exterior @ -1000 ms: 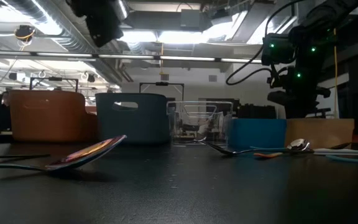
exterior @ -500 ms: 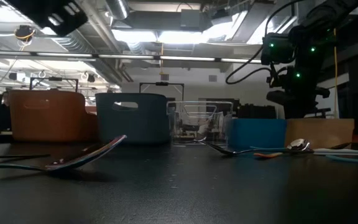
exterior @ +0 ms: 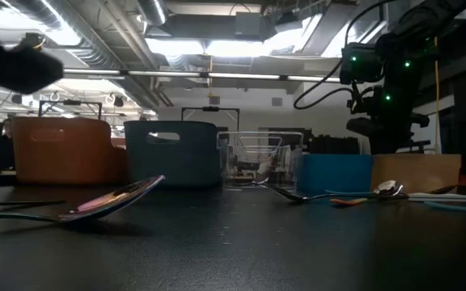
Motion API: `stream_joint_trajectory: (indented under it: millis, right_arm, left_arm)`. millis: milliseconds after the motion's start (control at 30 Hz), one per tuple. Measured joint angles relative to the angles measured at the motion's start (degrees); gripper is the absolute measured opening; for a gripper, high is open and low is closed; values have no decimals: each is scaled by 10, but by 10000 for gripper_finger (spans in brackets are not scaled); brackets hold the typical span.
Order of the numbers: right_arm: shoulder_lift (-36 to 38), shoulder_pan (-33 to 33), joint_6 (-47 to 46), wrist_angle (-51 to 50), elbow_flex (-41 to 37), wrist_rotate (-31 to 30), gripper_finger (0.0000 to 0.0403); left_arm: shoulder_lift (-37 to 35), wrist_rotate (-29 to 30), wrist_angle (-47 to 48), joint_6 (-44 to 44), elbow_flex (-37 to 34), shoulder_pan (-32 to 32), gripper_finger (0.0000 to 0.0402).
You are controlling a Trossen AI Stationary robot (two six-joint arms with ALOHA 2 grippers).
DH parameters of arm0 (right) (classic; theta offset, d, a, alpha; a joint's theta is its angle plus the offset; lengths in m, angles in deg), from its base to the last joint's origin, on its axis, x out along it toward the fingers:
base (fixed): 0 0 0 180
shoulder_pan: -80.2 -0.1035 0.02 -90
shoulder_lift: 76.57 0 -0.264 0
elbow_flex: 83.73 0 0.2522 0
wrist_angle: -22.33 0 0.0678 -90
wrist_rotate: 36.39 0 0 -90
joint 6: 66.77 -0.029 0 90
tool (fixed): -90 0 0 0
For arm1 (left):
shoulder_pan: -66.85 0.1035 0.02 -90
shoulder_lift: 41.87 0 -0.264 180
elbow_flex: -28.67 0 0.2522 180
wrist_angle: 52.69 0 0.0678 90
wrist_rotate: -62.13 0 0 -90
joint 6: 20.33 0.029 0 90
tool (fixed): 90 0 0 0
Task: Sort silverware by color (type)
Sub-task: Put the black spoon into the transparent bin
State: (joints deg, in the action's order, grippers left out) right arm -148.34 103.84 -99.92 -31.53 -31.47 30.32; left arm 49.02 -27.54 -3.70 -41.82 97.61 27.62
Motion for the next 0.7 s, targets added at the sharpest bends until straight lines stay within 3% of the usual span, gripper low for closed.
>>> stream_joint_trajectory:
  millis: [300,700]
  right_arm:
    - [0,0,0,0,0,0,88]
    - [0,0,0,0,0,0,88]
  left_arm:
    - [51,-14,33,0,0,-21,74]
    - [53,-4,51,-6,0,-22,74]
